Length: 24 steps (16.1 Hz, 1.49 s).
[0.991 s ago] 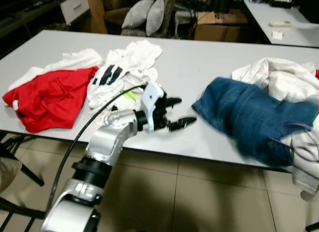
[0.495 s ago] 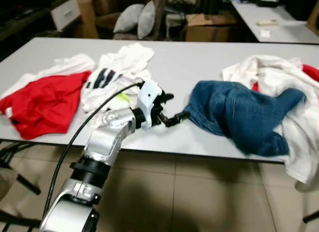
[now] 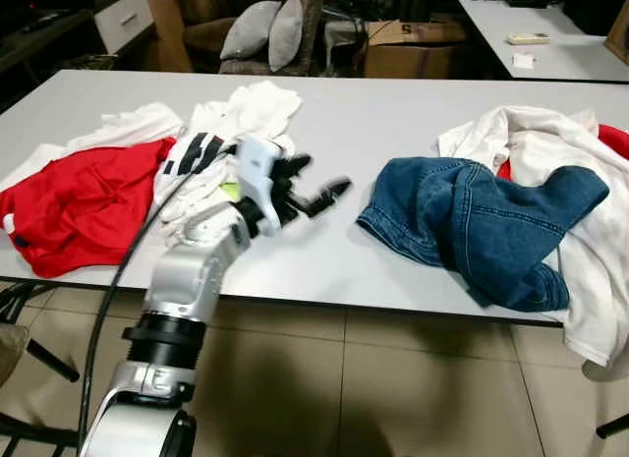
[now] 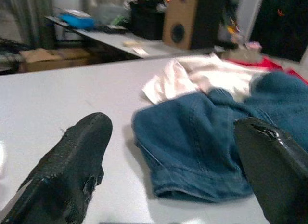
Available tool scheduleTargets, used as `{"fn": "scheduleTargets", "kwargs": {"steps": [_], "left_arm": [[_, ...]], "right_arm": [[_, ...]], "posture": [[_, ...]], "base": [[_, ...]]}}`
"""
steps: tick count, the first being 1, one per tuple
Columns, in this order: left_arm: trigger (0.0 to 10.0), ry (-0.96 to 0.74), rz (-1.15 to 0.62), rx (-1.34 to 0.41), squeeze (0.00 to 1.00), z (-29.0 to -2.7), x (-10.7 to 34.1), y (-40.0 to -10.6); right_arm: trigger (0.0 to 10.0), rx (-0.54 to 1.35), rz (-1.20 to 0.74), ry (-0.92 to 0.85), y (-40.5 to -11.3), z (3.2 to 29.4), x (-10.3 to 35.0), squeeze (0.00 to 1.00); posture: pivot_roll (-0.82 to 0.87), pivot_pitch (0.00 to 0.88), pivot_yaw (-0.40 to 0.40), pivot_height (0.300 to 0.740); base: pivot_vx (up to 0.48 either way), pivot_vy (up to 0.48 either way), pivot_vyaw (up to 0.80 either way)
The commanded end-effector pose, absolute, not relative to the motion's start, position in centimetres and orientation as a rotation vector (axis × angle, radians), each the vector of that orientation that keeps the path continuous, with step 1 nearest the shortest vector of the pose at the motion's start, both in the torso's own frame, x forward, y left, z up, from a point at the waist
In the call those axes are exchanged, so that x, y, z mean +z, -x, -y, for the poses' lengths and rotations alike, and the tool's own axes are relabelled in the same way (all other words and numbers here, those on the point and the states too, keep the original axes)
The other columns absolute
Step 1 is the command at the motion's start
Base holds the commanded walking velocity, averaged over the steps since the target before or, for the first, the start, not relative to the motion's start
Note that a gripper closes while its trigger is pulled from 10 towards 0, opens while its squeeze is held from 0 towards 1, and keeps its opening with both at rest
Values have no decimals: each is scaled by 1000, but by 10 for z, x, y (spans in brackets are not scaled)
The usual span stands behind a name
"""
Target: Hang hanger
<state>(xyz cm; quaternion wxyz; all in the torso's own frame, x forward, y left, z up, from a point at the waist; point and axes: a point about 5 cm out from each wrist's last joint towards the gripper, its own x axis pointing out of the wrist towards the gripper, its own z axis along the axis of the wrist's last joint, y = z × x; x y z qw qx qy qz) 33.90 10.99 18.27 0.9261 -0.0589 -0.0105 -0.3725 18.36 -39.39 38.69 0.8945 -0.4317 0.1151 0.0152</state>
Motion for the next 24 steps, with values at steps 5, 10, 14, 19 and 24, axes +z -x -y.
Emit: {"fn": "scheduleTargets", "kwargs": {"steps": [5, 10, 14, 19, 24], "left_arm": [[10000, 120, 70, -593, 0, -123, 197, -333], [10000, 112, 266, -624, 0, -134, 248, -321], [10000, 10, 206, -866, 1000, -129, 246, -299], [10000, 19, 208, -1162, 1000, -131, 275, -277], [10000, -177, 116, -1382, 1000, -114, 281, -298]], "right_arm": [[10000, 226, 112, 343, -234, 330, 347, 0], [10000, 632, -2, 213, -256, 241, 271, 0], [10000, 803, -120, 235, -274, 206, 234, 0], [10000, 972, -161, 495, -291, 191, 240, 0], [10000, 1076, -114, 709, -300, 196, 265, 0]], "posture": [[-154, 0, 29, 740], [-108, 0, 10, 740], [-72, 0, -9, 740], [-21, 0, -48, 740], [-45, 0, 8, 740]], "base": [[0, 0, 0], [0, 0, 0], [0, 0, 0], [0, 0, 0], [0, 0, 0]]}}
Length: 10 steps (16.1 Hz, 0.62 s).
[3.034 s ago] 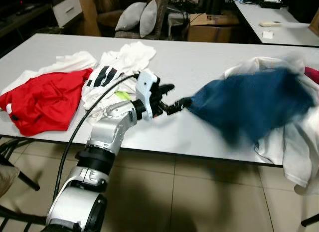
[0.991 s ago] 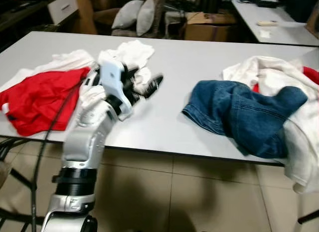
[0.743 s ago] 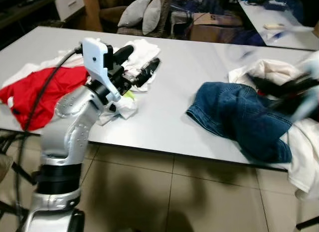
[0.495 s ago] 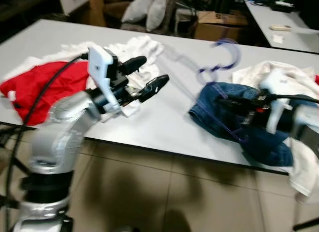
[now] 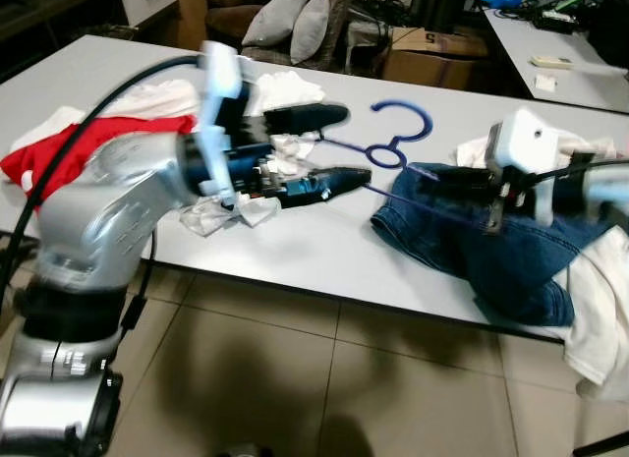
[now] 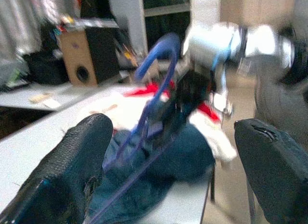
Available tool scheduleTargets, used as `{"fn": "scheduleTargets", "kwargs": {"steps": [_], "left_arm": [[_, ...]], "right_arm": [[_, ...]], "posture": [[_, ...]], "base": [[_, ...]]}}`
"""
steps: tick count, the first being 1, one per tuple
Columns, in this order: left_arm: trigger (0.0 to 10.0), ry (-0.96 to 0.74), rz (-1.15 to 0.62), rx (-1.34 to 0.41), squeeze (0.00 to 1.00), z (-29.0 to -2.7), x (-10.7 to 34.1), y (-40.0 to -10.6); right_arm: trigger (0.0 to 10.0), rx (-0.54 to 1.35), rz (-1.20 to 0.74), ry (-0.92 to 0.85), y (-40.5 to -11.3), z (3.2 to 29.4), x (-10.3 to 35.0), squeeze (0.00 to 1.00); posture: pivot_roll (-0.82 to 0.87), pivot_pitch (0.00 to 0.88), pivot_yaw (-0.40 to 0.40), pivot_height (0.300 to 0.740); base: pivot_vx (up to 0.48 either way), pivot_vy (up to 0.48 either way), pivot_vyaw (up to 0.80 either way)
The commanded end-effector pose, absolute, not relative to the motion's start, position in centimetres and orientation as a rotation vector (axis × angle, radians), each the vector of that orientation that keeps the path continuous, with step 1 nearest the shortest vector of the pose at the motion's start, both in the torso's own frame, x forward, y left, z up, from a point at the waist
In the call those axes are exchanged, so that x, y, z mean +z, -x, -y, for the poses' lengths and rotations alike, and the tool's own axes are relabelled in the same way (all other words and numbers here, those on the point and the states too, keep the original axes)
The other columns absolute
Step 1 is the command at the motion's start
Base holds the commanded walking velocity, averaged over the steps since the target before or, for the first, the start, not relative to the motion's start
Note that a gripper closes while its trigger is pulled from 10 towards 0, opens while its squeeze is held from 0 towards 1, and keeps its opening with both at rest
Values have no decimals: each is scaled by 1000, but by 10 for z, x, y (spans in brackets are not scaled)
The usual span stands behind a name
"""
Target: Hang hanger
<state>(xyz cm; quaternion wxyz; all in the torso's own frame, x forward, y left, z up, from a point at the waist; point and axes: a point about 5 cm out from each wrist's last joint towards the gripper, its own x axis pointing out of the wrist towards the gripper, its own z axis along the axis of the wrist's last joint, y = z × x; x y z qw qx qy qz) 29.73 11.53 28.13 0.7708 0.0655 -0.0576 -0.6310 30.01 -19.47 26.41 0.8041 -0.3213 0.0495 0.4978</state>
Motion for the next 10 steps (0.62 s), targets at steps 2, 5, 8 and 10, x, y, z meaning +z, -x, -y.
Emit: {"fn": "scheduleTargets", "kwargs": {"steps": [2, 5, 8, 10], "left_arm": [[10000, -234, 58, -1446, 0, -110, 271, -302], [10000, -270, 44, -1459, 0, -94, 260, -317], [10000, -266, 123, -1462, 0, -96, 273, -321], [10000, -224, 132, -1549, 0, -102, 283, -313]], "right_arm": [[10000, 1082, -95, 773, -302, 195, 272, 0], [10000, 1142, -53, 857, -304, 183, 279, 0], [10000, 1201, -52, 911, -302, 177, 281, 0], [10000, 1210, -68, 942, -305, 179, 279, 0]], "posture": [[-62, 0, 21, 740], [-85, 0, 48, 740], [-93, 0, 59, 740], [-94, 0, 65, 740]], "base": [[0, 0, 0], [0, 0, 0], [0, 0, 0], [0, 0, 0]]}}
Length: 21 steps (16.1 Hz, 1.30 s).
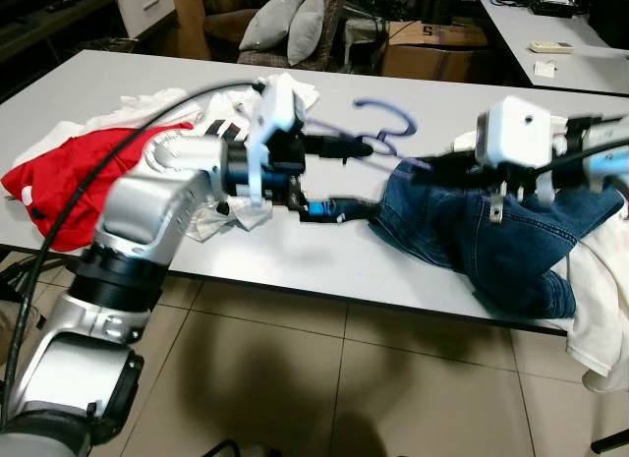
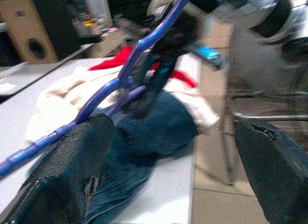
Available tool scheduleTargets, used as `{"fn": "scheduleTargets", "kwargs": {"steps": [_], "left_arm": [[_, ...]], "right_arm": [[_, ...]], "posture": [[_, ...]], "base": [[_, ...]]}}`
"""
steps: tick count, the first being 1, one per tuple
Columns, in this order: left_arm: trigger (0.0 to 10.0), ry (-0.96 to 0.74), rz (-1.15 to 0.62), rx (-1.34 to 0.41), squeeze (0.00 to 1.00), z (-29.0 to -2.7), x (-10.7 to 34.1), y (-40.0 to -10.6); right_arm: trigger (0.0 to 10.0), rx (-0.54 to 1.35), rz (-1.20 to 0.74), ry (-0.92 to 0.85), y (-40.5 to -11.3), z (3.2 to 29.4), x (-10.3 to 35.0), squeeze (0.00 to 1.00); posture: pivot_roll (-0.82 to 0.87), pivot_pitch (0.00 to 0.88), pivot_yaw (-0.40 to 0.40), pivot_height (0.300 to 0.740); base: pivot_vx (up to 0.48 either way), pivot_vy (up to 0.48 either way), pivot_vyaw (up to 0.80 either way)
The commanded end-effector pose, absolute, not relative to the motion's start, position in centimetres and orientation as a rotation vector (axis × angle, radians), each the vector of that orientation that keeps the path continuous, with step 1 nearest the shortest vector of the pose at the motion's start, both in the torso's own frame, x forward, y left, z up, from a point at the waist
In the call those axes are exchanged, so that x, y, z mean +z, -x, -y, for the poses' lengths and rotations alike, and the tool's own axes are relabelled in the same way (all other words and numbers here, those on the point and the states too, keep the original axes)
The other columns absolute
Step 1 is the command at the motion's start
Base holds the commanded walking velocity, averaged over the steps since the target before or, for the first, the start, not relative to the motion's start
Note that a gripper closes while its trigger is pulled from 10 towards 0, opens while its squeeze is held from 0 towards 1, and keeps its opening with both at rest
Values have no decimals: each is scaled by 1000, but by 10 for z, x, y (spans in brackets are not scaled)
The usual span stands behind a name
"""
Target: Hang hanger
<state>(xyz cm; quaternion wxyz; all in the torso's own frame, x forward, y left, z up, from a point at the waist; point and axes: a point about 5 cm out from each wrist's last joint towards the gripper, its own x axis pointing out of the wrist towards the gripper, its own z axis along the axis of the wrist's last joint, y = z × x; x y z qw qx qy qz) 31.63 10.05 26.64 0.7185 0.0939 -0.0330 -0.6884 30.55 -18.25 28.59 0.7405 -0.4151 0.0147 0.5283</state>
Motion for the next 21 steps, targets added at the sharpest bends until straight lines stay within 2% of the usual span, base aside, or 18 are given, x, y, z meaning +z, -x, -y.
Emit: {"fn": "scheduleTargets", "kwargs": {"steps": [1, 3, 4, 7, 8, 11, 13, 14, 15, 21], "left_arm": [[10000, -235, 107, -1579, 0, -104, 281, -310], [10000, -367, -35, -1617, 0, -120, 264, -304], [10000, -408, -71, -1575, 0, -131, 260, -307], [10000, -347, 35, -1529, 0, -136, 279, -312], [10000, -318, 99, -1484, 0, -131, 287, -319], [10000, -379, 69, -1406, 0, -117, 274, -333], [10000, -404, 8, -1465, 0, -107, 258, -331], [5255, -414, -26, -1459, 0, -108, 251, -334], [0, -420, -31, -1421, 0, -109, 249, -340], [0, -385, 12, -1385, 0, -112, 252, -347]], "right_arm": [[10000, 1209, -71, 947, -306, 180, 278, 0], [10000, 1200, -80, 959, -309, 181, 276, 0], [10000, 1196, -86, 966, -310, 182, 275, 0], [10000, 1202, -85, 973, -310, 182, 274, 0], [10000, 1213, -69, 978, -310, 180, 275, 0], [10000, 1215, -51, 1005, -311, 177, 277, 0], [10000, 1217, -34, 1013, -311, 175, 279, 0], [10000, 1219, -25, 1010, -310, 173, 281, 0], [10000, 1223, -16, 1006, -309, 173, 283, 0], [10000, 1235, 6, 996, -305, 171, 287, 0]], "posture": [[-94, 0, 65, 740], [-93, 0, 65, 740], [-94, 0, 64, 740], [-91, 0, 58, 740], [-86, 0, 53, 740], [-87, 0, 56, 740], [-87, 0, 59, 740], [-88, 0, 64, 740], [-90, 0, 67, 740], [-96, 0, 78, 740]], "base": [[0, 0, 0], [0, 0, 0], [0, 0, 0], [0, 0, 0], [0, 0, 0], [0, 0, 0], [0, 0, 0], [0, 0, 0], [0, 0, 0], [0, 0, 0]]}}
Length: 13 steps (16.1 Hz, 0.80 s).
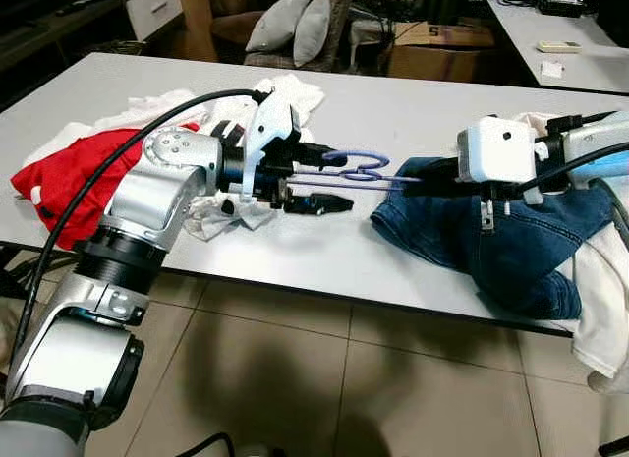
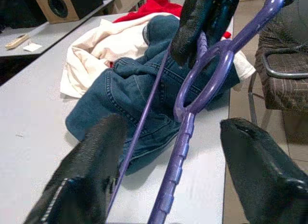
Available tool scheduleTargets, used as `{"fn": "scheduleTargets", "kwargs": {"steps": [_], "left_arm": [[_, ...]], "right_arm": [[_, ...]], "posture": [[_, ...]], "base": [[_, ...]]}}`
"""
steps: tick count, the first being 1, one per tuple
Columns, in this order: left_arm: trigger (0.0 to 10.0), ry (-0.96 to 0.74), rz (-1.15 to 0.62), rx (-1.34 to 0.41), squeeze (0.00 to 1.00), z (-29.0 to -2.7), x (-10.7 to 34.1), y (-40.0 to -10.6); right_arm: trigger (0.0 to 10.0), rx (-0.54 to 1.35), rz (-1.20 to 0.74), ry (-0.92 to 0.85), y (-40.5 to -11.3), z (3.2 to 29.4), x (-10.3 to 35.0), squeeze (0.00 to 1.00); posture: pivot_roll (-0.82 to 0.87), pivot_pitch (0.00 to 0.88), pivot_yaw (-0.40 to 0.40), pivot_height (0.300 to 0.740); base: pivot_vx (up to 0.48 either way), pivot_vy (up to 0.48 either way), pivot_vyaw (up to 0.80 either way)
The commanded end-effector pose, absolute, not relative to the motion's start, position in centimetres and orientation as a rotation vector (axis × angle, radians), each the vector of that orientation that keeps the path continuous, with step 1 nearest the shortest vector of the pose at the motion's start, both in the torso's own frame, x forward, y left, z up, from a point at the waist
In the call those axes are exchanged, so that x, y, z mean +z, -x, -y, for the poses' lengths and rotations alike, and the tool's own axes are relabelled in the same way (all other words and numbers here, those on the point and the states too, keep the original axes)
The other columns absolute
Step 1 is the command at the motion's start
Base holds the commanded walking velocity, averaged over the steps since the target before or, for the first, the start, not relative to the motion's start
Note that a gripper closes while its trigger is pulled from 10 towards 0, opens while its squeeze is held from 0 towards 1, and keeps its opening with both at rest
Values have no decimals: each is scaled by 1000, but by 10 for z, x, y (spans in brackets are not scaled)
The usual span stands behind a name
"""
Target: Hang hanger
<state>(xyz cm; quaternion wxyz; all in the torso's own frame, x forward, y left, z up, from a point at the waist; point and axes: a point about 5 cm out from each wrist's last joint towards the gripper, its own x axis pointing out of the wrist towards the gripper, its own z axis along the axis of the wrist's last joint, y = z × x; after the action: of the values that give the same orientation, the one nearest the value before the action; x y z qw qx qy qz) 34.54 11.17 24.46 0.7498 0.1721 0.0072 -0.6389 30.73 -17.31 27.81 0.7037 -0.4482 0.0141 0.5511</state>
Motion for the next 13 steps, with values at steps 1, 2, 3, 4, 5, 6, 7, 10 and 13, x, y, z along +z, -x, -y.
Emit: {"fn": "scheduleTargets", "kwargs": {"steps": [1, 2, 3, 4, 5, 6, 7, 10, 13], "left_arm": [[0, -380, 23, -1377, 0, -113, 252, -349], [0, -376, 27, -1371, 0, -114, 252, -350], [0, -375, 28, -1368, 0, -115, 253, -350], [0, -372, 31, -1366, 0, -116, 253, -350], [0, -363, 33, -1368, 0, -117, 253, -350], [0, -360, 33, -1371, 0, -117, 254, -349], [0, -356, 37, -1371, 0, -117, 253, -349], [0, -332, 50, -1382, 0, -116, 254, -348], [0, -321, 48, -1396, 0, -116, 254, -347]], "right_arm": [[10000, 1237, 10, 994, -305, 170, 287, 0], [10000, 1239, 12, 992, -305, 170, 287, 0], [10000, 1240, 14, 992, -305, 170, 287, 0], [10000, 1240, 15, 991, -305, 169, 287, 0], [10000, 1241, 19, 990, -306, 169, 288, 0], [10000, 1241, 21, 989, -306, 168, 288, 0], [10000, 1241, 24, 987, -307, 168, 288, 0], [10000, 1243, 27, 975, -307, 167, 288, 0], [10000, 1245, 25, 968, -307, 167, 286, 0]], "posture": [[-92, 0, 75, 740], [-90, 0, 73, 740], [-86, 0, 70, 740], [-86, 0, 70, 740], [-83, 0, 67, 740], [-83, 0, 67, 740], [-83, 0, 67, 740], [-78, 0, 62, 740], [-76, 0, 60, 740]], "base": [[0, 0, 0], [0, 0, 0], [0, 0, 0], [0, 0, 0], [0, 0, 0], [0, 0, 0], [0, 0, 0], [0, 0, 0], [0, 0, 0]]}}
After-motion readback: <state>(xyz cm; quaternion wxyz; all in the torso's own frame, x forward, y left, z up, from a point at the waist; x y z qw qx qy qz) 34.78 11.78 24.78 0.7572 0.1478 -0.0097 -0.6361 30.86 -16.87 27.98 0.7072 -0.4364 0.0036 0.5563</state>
